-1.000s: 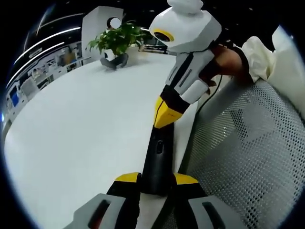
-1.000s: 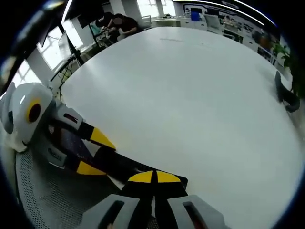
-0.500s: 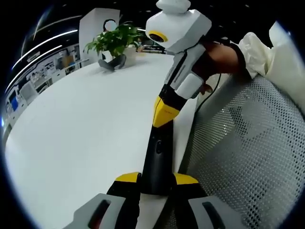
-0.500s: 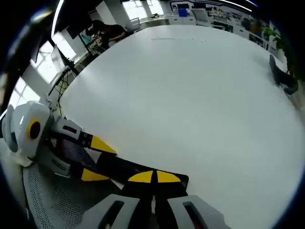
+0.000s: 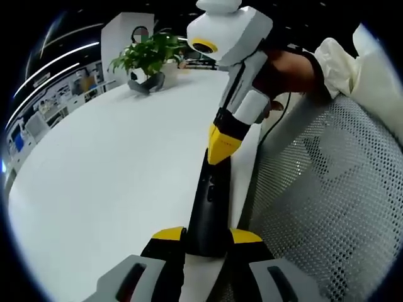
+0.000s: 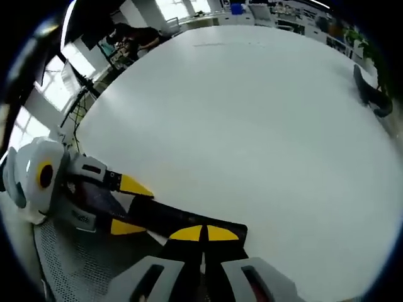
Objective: Press the specified remote control buttons in sequence, fully releasing each button before pressing the next.
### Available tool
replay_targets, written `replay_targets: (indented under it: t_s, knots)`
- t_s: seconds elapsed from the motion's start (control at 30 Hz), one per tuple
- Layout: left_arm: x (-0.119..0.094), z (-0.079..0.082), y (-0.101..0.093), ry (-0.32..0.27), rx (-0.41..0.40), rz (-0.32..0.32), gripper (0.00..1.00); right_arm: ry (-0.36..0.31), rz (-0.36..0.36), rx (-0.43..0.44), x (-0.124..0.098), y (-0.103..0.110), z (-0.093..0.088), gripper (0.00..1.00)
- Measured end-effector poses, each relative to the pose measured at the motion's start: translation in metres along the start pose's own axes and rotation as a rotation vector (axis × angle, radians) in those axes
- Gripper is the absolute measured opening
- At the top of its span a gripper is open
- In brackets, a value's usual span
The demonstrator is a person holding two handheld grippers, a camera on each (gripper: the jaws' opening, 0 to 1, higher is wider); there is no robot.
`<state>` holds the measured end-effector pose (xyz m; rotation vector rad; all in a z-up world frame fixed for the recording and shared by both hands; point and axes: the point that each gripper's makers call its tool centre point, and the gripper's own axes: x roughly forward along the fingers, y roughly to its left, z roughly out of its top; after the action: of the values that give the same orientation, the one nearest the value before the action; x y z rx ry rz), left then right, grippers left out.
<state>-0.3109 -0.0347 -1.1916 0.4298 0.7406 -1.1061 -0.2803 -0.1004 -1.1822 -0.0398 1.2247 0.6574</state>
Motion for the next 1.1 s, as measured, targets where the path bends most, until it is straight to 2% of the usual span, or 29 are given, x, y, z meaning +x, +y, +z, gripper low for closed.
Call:
replay_targets:
  t_s: [0.1,0.23,0.33,0.53,1.1]
  knots:
    - [0.000,0.000,0.000,0.000,0.008,0.001,0.26,-0.008,0.059,0.038,-0.002,0.009,0.002,0.00]
    - [0.000,0.000,0.000,-0.002,0.024,0.004,0.25,-0.015,0.098,0.041,-0.002,0.016,0.003,0.00]
    - [0.001,0.000,0.000,-0.007,0.038,0.006,0.25,-0.015,0.099,0.033,0.000,0.016,0.003,0.00]
    - [0.001,0.000,0.000,-0.010,0.038,0.005,0.26,0.048,0.086,-0.005,0.007,0.018,-0.008,0.00]
    - [0.002,0.000,0.000,-0.020,0.039,0.004,0.26,0.034,0.095,0.030,0.006,0.015,-0.005,0.00]
